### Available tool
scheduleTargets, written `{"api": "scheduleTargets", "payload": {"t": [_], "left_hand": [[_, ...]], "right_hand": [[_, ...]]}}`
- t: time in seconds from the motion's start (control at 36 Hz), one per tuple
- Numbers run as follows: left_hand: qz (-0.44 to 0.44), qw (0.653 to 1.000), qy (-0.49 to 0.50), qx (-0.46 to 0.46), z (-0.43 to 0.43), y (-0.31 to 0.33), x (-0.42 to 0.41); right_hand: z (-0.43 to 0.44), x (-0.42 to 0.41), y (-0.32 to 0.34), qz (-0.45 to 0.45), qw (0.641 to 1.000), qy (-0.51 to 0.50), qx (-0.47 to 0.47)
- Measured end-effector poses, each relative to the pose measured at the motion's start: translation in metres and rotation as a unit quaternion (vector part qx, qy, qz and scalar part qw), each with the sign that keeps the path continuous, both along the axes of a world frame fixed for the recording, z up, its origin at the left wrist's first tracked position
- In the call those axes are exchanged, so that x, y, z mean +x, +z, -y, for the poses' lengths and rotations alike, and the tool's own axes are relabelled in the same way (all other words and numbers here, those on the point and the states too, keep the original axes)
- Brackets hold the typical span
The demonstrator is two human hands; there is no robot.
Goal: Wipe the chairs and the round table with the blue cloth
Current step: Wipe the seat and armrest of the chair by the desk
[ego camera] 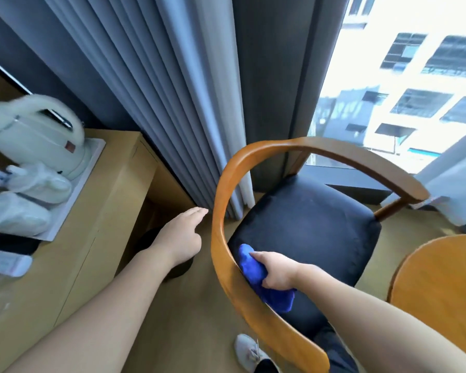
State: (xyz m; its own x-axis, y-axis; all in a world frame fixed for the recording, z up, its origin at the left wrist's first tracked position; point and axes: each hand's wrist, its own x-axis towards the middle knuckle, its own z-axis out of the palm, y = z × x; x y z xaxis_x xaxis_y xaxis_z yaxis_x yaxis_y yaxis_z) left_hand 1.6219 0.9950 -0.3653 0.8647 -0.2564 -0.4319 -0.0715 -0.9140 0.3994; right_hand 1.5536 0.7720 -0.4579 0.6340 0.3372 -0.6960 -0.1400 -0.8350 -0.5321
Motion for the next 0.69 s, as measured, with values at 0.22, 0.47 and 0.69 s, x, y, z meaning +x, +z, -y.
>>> {"api": "scheduleTargets", "payload": {"t": [0.22,0.47,0.69], "left_hand": [[0.055,0.993,-0.054,-0.093,0.038,0.048,-0.045],[-0.13,0.935,-0.027,-0.329,0.124,0.112,-0.111],[-0.15,0.899,-0.058,-0.406,0.194,0.14,-0.203]], "right_hand": [[0.033,-0.066,0.09,0.226,0.969,-0.081,0.048],[0.076,-0.153,0.16,0.413,0.898,-0.132,0.074],[0.127,-0.251,0.183,0.491,0.841,-0.193,0.123]]}}
